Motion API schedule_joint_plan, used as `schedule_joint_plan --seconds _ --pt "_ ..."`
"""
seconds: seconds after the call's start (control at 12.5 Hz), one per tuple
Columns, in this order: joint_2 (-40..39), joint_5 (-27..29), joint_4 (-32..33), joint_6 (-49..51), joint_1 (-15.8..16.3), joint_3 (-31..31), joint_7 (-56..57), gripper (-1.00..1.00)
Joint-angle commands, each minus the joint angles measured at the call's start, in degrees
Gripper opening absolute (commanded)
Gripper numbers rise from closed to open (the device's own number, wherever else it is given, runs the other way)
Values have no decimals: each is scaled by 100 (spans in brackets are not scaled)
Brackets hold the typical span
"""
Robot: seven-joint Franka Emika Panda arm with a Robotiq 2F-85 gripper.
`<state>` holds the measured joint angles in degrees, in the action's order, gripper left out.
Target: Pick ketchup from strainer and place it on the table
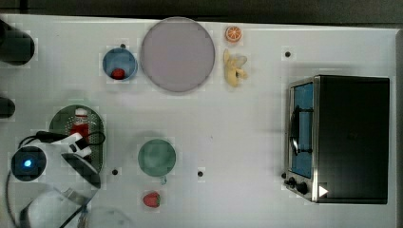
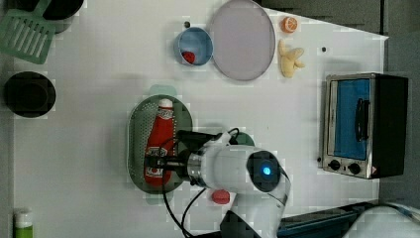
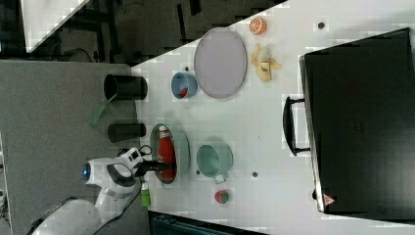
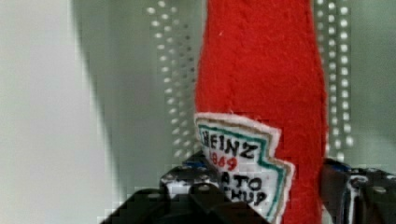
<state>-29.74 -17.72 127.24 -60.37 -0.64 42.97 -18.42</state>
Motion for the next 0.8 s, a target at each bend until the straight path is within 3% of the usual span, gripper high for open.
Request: schedule_joint_plan --seconds 0.08,0.32,0.56,0.8 --pt "1038 560 -308 288 -423 671 -231 21" --pt "1670 1382 -635 1275 -780 899 150 21" --pt "2032 2057 -1143 2500 -1137 818 1248 21" --pt "2179 2134 -1633 3149 -1540 456 1842 21"
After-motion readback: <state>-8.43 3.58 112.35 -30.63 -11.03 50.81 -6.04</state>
